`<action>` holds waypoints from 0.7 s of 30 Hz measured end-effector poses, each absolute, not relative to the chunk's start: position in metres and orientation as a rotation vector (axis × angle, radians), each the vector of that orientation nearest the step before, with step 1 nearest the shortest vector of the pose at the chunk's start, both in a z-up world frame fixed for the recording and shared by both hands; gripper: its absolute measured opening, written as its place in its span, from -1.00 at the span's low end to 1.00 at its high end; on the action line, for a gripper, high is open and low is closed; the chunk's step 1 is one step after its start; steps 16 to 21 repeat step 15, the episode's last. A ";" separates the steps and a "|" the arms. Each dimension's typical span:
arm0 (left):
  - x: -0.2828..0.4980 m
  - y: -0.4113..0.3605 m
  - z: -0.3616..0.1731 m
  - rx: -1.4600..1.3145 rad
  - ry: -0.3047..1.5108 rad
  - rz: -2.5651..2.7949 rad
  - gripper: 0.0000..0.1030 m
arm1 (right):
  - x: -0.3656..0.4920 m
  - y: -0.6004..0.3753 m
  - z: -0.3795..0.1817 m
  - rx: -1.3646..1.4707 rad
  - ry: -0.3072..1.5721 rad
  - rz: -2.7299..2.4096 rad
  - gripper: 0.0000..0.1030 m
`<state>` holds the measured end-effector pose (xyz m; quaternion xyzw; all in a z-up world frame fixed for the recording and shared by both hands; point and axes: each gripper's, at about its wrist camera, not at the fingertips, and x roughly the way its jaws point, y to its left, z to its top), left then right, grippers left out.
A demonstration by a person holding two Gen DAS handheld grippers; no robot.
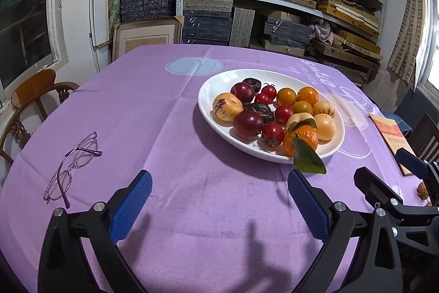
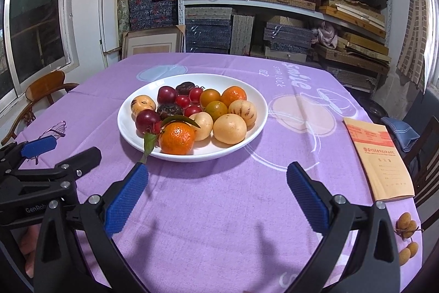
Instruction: Organize fruits
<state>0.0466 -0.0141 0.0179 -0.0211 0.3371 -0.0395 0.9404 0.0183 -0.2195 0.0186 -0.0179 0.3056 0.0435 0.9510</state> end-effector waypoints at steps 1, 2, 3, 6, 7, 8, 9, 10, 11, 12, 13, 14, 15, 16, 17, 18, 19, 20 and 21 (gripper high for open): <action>0.045 -0.014 0.019 -0.044 0.672 -0.077 0.93 | 0.019 -0.220 0.018 -0.035 0.623 0.090 0.92; 0.043 -0.014 0.020 -0.039 0.662 -0.075 0.93 | 0.019 -0.220 0.018 -0.033 0.625 0.091 0.92; 0.043 -0.014 0.020 -0.035 0.657 -0.076 0.93 | 0.019 -0.220 0.018 -0.031 0.625 0.093 0.92; 0.044 -0.015 0.020 -0.034 0.667 -0.081 0.93 | 0.018 -0.221 0.019 -0.032 0.622 0.090 0.92; 0.044 -0.017 0.020 -0.023 0.671 -0.080 0.93 | 0.018 -0.221 0.019 -0.031 0.621 0.090 0.92; 0.044 -0.018 0.020 -0.012 0.672 -0.081 0.93 | 0.018 -0.221 0.019 -0.030 0.620 0.089 0.92; 0.045 -0.020 0.020 -0.002 0.673 -0.083 0.93 | 0.018 -0.222 0.020 -0.029 0.619 0.088 0.92; 0.046 -0.020 0.019 0.005 0.682 -0.082 0.93 | 0.018 -0.222 0.020 -0.027 0.620 0.087 0.92; 0.047 -0.020 0.018 0.005 0.692 -0.082 0.93 | 0.018 -0.223 0.020 -0.025 0.621 0.088 0.92; 0.048 -0.020 0.017 -0.002 0.699 -0.081 0.93 | 0.018 -0.223 0.020 -0.023 0.621 0.087 0.92; 0.048 -0.018 0.016 -0.013 0.701 -0.072 0.93 | 0.018 -0.224 0.020 -0.022 0.620 0.086 0.92; 0.048 -0.017 0.015 -0.021 0.701 -0.065 0.93 | 0.018 -0.224 0.020 -0.023 0.621 0.087 0.92; 0.049 -0.016 0.015 -0.026 0.705 -0.063 0.93 | 0.018 -0.224 0.020 -0.024 0.621 0.088 0.92; 0.049 -0.016 0.015 -0.026 0.705 -0.063 0.93 | 0.018 -0.224 0.020 -0.024 0.621 0.088 0.92; 0.049 -0.016 0.015 -0.026 0.705 -0.063 0.93 | 0.018 -0.224 0.020 -0.024 0.621 0.088 0.92; 0.049 -0.016 0.015 -0.026 0.705 -0.063 0.93 | 0.018 -0.224 0.020 -0.024 0.621 0.088 0.92; 0.049 -0.016 0.015 -0.026 0.705 -0.063 0.93 | 0.018 -0.224 0.020 -0.024 0.621 0.088 0.92; 0.049 -0.016 0.015 -0.026 0.705 -0.063 0.93 | 0.018 -0.224 0.020 -0.024 0.621 0.088 0.92; 0.049 -0.016 0.015 -0.026 0.705 -0.063 0.93 | 0.018 -0.224 0.020 -0.024 0.621 0.088 0.92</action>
